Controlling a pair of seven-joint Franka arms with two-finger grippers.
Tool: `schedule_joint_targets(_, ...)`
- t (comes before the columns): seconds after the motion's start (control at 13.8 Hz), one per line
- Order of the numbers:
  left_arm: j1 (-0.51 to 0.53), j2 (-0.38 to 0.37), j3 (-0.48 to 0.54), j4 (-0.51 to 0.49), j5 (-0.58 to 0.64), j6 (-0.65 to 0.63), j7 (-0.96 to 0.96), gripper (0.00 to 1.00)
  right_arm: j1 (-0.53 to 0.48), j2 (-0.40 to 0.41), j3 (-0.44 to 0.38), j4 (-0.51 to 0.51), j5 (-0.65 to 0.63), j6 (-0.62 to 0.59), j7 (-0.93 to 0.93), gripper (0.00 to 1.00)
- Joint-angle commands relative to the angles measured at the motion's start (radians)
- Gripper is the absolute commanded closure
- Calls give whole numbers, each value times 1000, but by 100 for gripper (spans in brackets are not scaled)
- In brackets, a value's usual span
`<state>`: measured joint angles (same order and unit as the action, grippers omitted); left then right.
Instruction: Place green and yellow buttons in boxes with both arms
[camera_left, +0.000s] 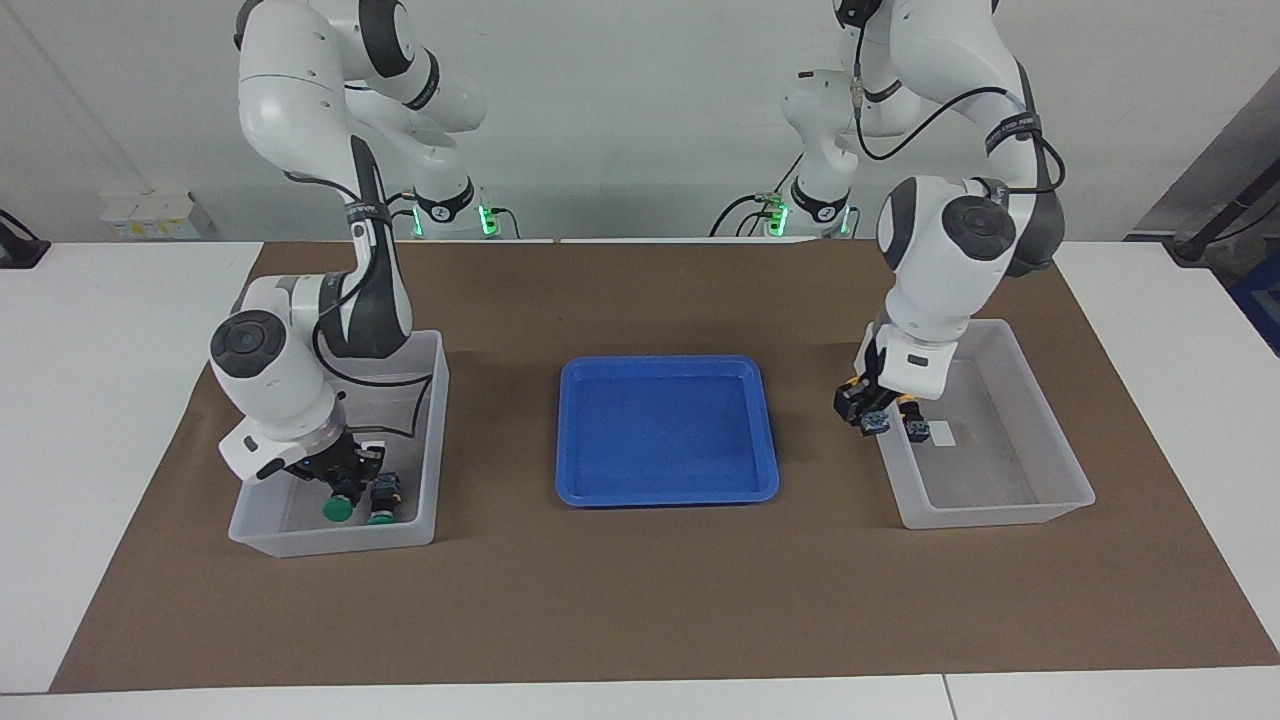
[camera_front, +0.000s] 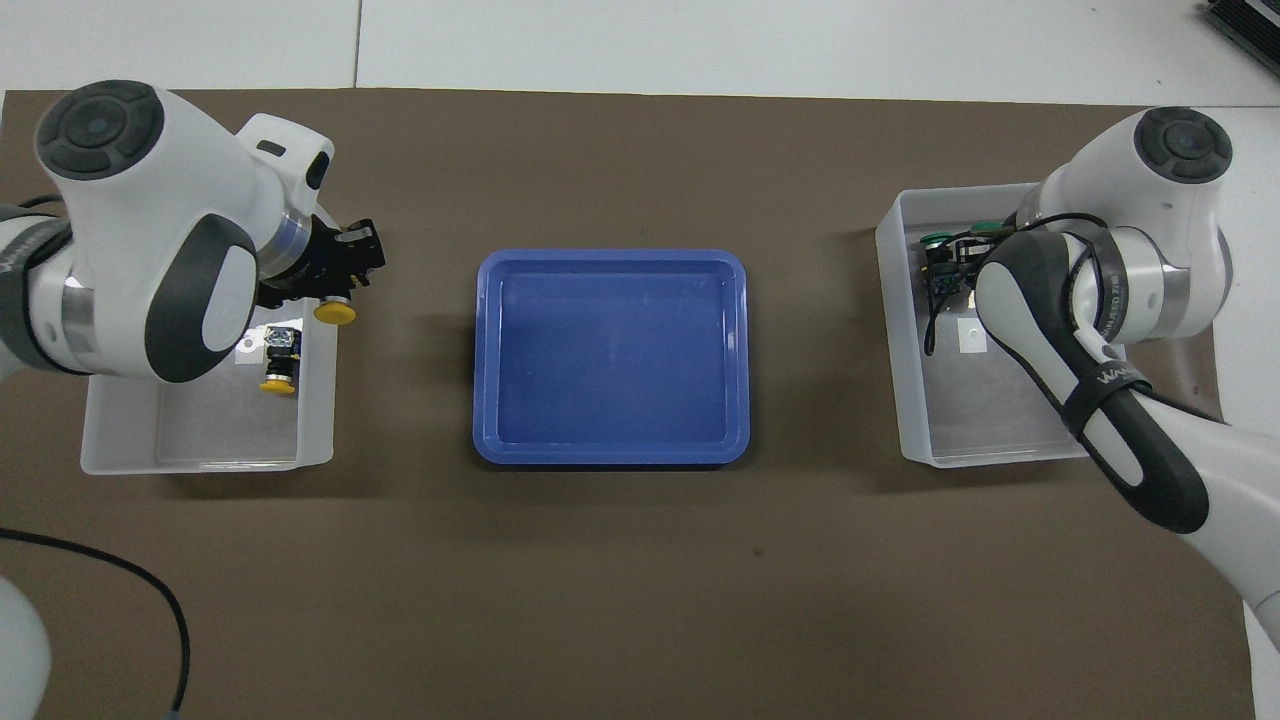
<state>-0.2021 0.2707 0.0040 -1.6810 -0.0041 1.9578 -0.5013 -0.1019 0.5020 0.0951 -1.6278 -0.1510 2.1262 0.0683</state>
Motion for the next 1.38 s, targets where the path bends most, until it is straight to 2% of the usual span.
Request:
schedule_joint_targets(0.0, 94, -8, -9, -3, 4, -37, 191, 100, -5, 7, 8, -3, -7, 31, -19, 32)
schedule_joint_targets(0.29, 205, -18, -6, -42, 6, 19, 410, 100, -5, -11, 8, -3, 8, 24, -10, 16)
schedule_joint_targets(0.51, 256, -54, -3, -211, 10, 223, 472, 100, -7, -89, 8, -21, 8, -5, -8, 0)
schedule_joint_targets(0.73, 274, -48, -3, -308, 12, 360, 475, 100, -10, -187, 8, -43, 14, -35, -7, 0)
schedule_joint_targets(0.94, 297, -39, -3, -373, 12, 438, 495, 100, 2, -269, 9, -44, 105, -104, -5, 0)
schedule_joint_targets(1.02, 309, -38, -3, -376, 12, 447, 503, 85, 25, -296, 11, -47, 105, -130, 7, 0)
schedule_joint_targets(1.09, 308, -38, -3, -375, 13, 444, 506, 62, 49, -325, 11, -53, 105, -162, 48, 0)
schedule_joint_targets(1.31, 297, -34, -3, -353, 16, 432, 506, 37, 80, -419, 11, -112, 105, -193, 113, 0)
